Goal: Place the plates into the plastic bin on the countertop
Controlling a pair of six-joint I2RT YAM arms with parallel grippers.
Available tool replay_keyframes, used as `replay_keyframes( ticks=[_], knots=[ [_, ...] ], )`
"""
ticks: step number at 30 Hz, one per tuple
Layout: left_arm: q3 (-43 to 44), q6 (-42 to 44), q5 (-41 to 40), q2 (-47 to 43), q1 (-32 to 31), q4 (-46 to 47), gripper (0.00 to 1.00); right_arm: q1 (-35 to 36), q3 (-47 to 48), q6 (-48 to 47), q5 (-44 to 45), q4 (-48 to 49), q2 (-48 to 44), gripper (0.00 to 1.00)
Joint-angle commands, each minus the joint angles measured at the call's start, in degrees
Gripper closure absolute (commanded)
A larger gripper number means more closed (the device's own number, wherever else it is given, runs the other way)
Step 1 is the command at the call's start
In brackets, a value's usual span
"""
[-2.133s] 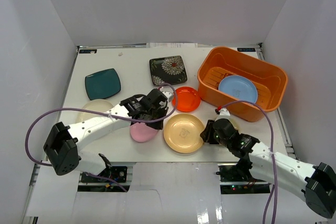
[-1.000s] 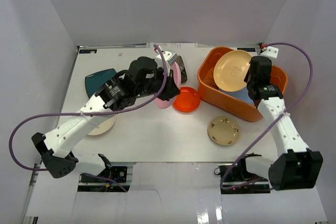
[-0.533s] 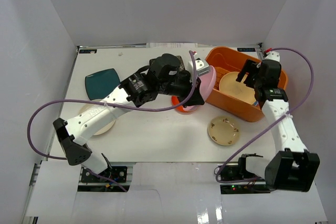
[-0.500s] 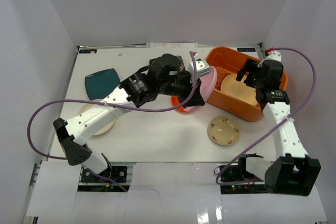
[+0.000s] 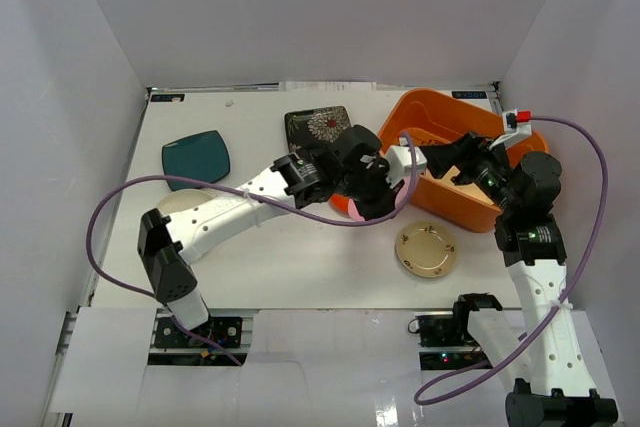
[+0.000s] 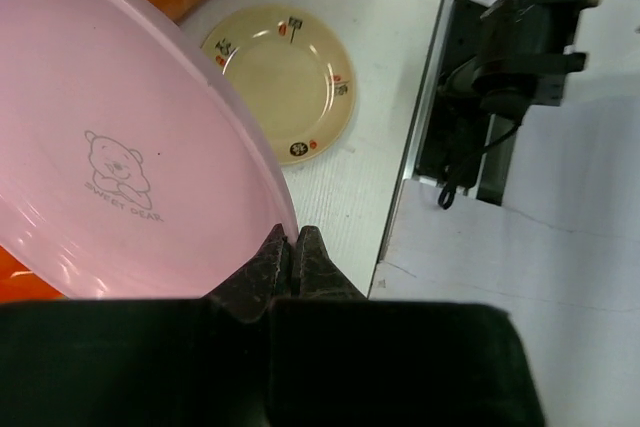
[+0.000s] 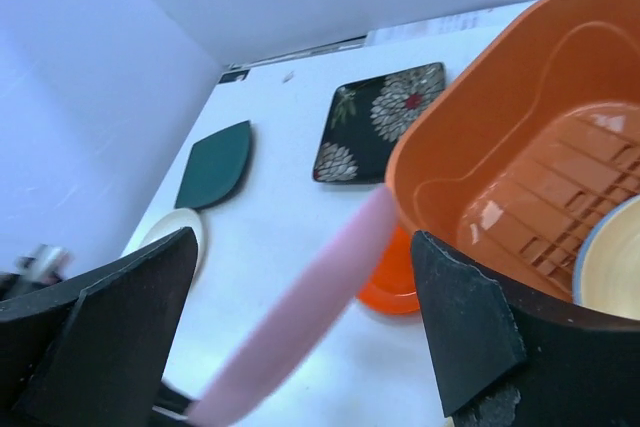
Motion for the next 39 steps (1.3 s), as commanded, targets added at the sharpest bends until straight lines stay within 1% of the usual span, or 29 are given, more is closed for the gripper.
replay_keyframes(
  ticks=[1, 4, 6, 7, 10, 12, 14, 15, 16, 18, 19, 20, 21, 22, 23, 24, 26, 27, 28, 30, 31, 32, 33, 34, 35, 36, 37, 38, 39],
  knots=[
    [1.42, 2.26, -5.83, 0.71, -2.34, 0.09, 1.0, 1.14, -0.25, 3.87, -5.04, 0.59, 0.23, 0.08],
    [2.74, 3.04, -9.86, 2.2, -4.45, 0.09, 1.0, 2.63, -0.34, 2.55, -3.9, -2.48, 1.72, 0.09],
    [3.97, 3.48, -13.12, 2.9, -5.77, 0.09, 1.0, 5.0, -1.65, 1.5, -2.24, -3.72, 2.17, 0.09],
    [4.24, 3.84, -14.43, 3.08, -6.04, 0.17, 1.0, 6.93, -2.18, 1.05, 1.08, -5.03, 2.17, 0.08],
    [5.03, 4.1, -19.71, 2.91, -7.0, 0.35, 1.0, 9.05, -4.73, 0.78, 5.49, -6.01, 0.94, 0.07],
    [4.68, 4.28, -22.34, 2.65, -7.09, 0.87, 1.0, 9.4, -7.01, 1.48, 5.68, -5.04, 0.41, 0.05],
    [3.98, 4.28, -23.06, 1.59, -7.09, 1.66, 1.0, 10.1, -7.81, 2.45, 5.59, -4.69, 0.5, 0.02],
    [3.19, 4.28, -23.49, 1.24, -7.09, 2.28, 1.0, 10.37, -8.16, 2.54, 5.77, -4.51, 0.5, 0.02],
    [2.84, 4.28, -23.67, 0.63, -7.09, 2.46, 1.0, 11.07, -8.34, 2.89, 6.21, -4.34, 0.58, 0.18],
    [1.61, 4.02, -24.55, -0.16, -7.18, 3.42, 1.0, 11.69, -8.16, 2.89, 7.08, -4.34, 0.67, 0.23],
    [1.17, 3.93, -24.9, -0.6, -7.18, 3.77, 1.0, 12.21, -7.9, 2.89, 7.79, -4.34, 0.85, 0.42],
    [0.73, 3.75, -25.08, -1.74, -7.18, 4.13, 1.0, 12.31, -7.81, 3.07, 8.14, -4.34, 0.76, 0.55],
    [-0.32, 3.49, -25.69, -2.36, -7.27, 4.82, 1.0, 12.39, -7.64, 3.24, 8.93, -3.82, 0.59, 0.63],
    [-0.85, 2.96, -26.3, -2.89, -7.18, 5.09, 0.96, 12.48, -7.2, 3.51, 9.46, -3.11, 0.59, 0.78],
    [-1.47, 2.44, -27.35, -4.2, -7.18, 5.53, 0.88, 12.57, -6.76, 3.86, 10.16, -2.5, 0.59, 0.86],
    [-3.3, 0.34, -31.63, -4.99, -7.18, 6.67, 0.65, 12.48, -6.23, 3.86, 12.78, -0.93, 1.11, 0.9],
    [-5.94, -3.78, -38.06, -8.14, -7.1, 7.55, 0.42, 12.48, -3.08, 2.47, 16.74, -0.12, 2.86, 0.92],
    [-7.78, -5.55, -40.87, -9.56, -7.09, 8.43, 0.33, 12.31, -1.41, 1.67, 19.89, -0.12, 5.92, 0.92],
    [-12.15, -9.66, -46.56, -11.23, -7.09, 8.87, 0.16, 11.7, 2.35, 0.88, 21.05, -0.12, 7.43, 0.92],
    [-16.75, -14.33, -50.99, -16.3, -6.05, 9.4, 0.04, 8.9, 5.97, -0.7, 23.51, 0.23, 11.46, 0.92],
    [-20.86, -19.4, -53.18, -17.99, -5.26, 9.14, 0.02, 7.66, 7.55, -1.32, 23.87, 0.49, 12.61, 0.92],
    [-22.73, -22.24, -53.38, -19.66, -3.77, 8.09, 0.02, 6.08, 10.09, -1.58, 25.62, 0.5, 13.76, 0.92],
    [-24.4, -24.53, -52.6, -22.81, 0.6, 6.0, 0.02, 2.24, 10.81, -1.94, 25.2, 0.67, 15.77, 0.92],
    [-27.98, -28.2, -48.67, -24.41, 3.34, 5.02, 0.02, 0.46, 11.26, -2.2, 25.2, 0.93, 16.49, 0.92],
    [-30.28, -29.55, -46.46, -26.25, 9.54, 4.49, 0.02, -1.21, 11.35, -2.55, 25.46, 0.85, 17.28, 0.92],
    [-32.48, -30.17, -44.61, -28.01, 12.82, 4.65, 0.02, -2.45, 10.83, -3.08, 27.72, 0.94, 18.24, 0.92],
    [-34.33, -30.18, -43.2, -31.25, 15.38, 4.66, 0.02, -5.77, 9.95, -3.86, 28.87, 0.94, 18.6, 0.92],
    [-36.96, -30.0, -42.58, -32.24, 20.1, 4.13, 0.02, -7.1, 8.9, -4.05, 29.5, 1.37, 18.86, 0.92],
    [-37.68, -30.0, -43.7, -32.94, 21.98, 1.95, 0.02, -8.86, 6.02, -4.05, 31.16, 1.98, 18.78, 0.92]
  ],
)
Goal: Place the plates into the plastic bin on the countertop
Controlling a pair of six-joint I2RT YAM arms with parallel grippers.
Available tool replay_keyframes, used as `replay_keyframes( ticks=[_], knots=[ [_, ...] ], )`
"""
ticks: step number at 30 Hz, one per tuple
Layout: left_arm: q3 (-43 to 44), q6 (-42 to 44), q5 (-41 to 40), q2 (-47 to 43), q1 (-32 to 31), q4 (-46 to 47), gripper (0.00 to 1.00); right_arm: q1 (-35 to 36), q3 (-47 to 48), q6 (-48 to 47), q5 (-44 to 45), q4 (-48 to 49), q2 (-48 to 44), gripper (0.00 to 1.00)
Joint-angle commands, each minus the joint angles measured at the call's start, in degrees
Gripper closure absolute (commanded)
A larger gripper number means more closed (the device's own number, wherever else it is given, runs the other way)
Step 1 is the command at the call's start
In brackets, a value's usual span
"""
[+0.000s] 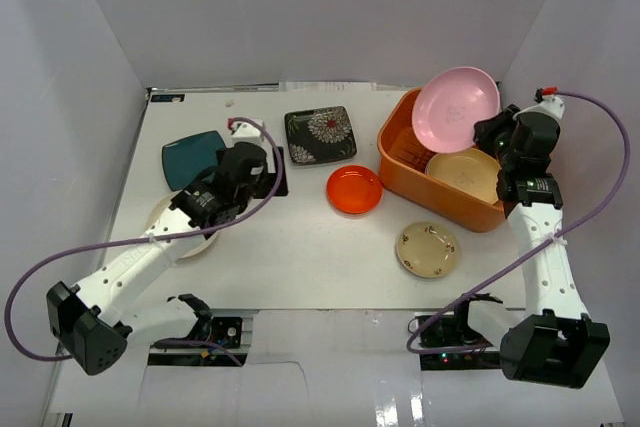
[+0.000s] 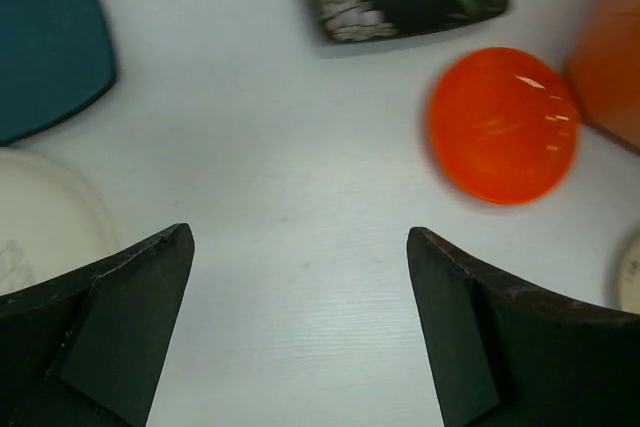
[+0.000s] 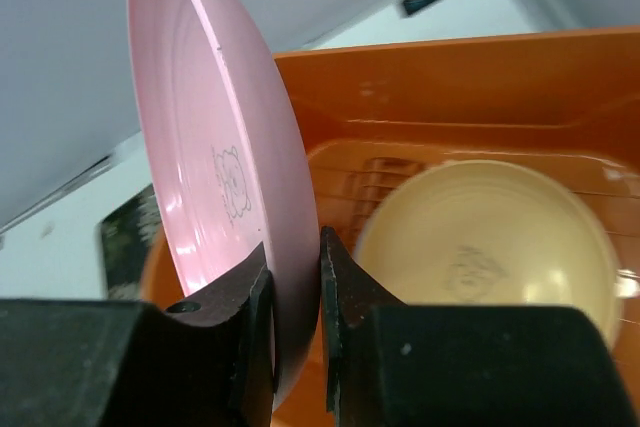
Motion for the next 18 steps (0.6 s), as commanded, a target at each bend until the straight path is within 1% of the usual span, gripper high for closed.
replay_keyframes(
  ticks=[1, 2, 3, 4, 5, 6, 7, 8, 9, 11, 12, 13, 14, 15, 16, 17, 18],
  knots=[
    [-3.91, -4.8, -1.06, -3.86, 6.67, -5.43, 0.02, -4.13, -4.1, -1.78, 6.93, 3.8, 0.29, 0.92],
    [-5.4, -4.19, -6.04, -3.77, 9.38, -7.09, 0.02, -4.66, -5.86, -1.25, 7.72, 6.25, 0.2, 0.92],
    [-6.02, -4.01, -8.61, -3.43, 10.97, -7.81, 0.02, -5.53, -8.92, -0.81, 7.73, 7.31, 0.72, 0.92],
    [-6.38, -3.83, -10.12, -2.81, 12.82, -8.42, 0.02, -5.89, -9.91, 0.41, 7.21, 7.85, 1.42, 0.92],
    [-7.16, -2.26, -9.96, -1.15, 16.58, -8.95, 0.02, -6.33, -10.44, 0.95, 6.51, 8.11, 3.17, 0.92],
    [-7.69, -1.55, -8.13, -0.18, 18.18, -9.13, 0.03, -6.59, -11.49, 1.39, 5.19, 8.12, 4.06, 0.92],
    [-8.57, -1.02, -8.2, 1.4, 19.15, -9.22, 0.04, -6.68, -11.76, 1.91, 4.66, 9.77, 4.76, 0.92],
    [-10.67, -0.76, -8.81, 2.02, 20.12, -8.78, 0.05, -6.94, -12.03, 2.09, 4.22, 9.96, 5.73, 0.89],
    [-11.64, -1.01, -8.81, 2.55, 20.48, -8.52, 0.07, -7.12, -12.55, 2.18, 3.69, 10.14, 5.91, 0.7],
    [-13.84, -1.81, -10.12, 4.22, 21.27, -7.47, 0.09, -7.38, -12.64, 1.39, 1.68, 10.49, 5.3, 0.46],
    [-14.03, -1.98, -10.13, 5.09, 21.88, -7.55, 0.12, -7.39, -12.38, 0.87, 0.71, 10.4, 4.95, 0.2],
    [-13.59, -2.42, -10.22, 5.97, 22.32, -8.25, 0.13, -7.39, -11.51, 0.17, -0.43, 10.14, 4.68, 0.12],
    [-13.5, -1.99, -9.96, 7.46, 22.59, -7.03, 0.14, -7.39, -10.72, -0.88, -4.19, 9.44, 3.81, 0.09],
    [-14.02, -1.29, -9.52, 8.52, 22.94, -6.06, 0.14, -7.39, -9.84, -1.16, -5.7, 7.0, 3.02, 0.07],
    [-13.94, -0.32, -8.3, 9.75, 23.46, -5.19, 0.16, -7.3, -9.4, -1.25, -7.37, 6.97, 1.97, 0.07],
    [-13.07, -0.92, -7.07, 13.24, 24.34, -6.05, 0.17, -7.04, -9.74, -0.99, -10.78, 7.41, -0.91, 0.07],
    [-12.63, -1.19, -5.4, 14.76, 24.87, -6.14, 0.18, -6.6, -10.35, -0.64, -11.95, 8.02, -2.77, 0.07]
  ],
)
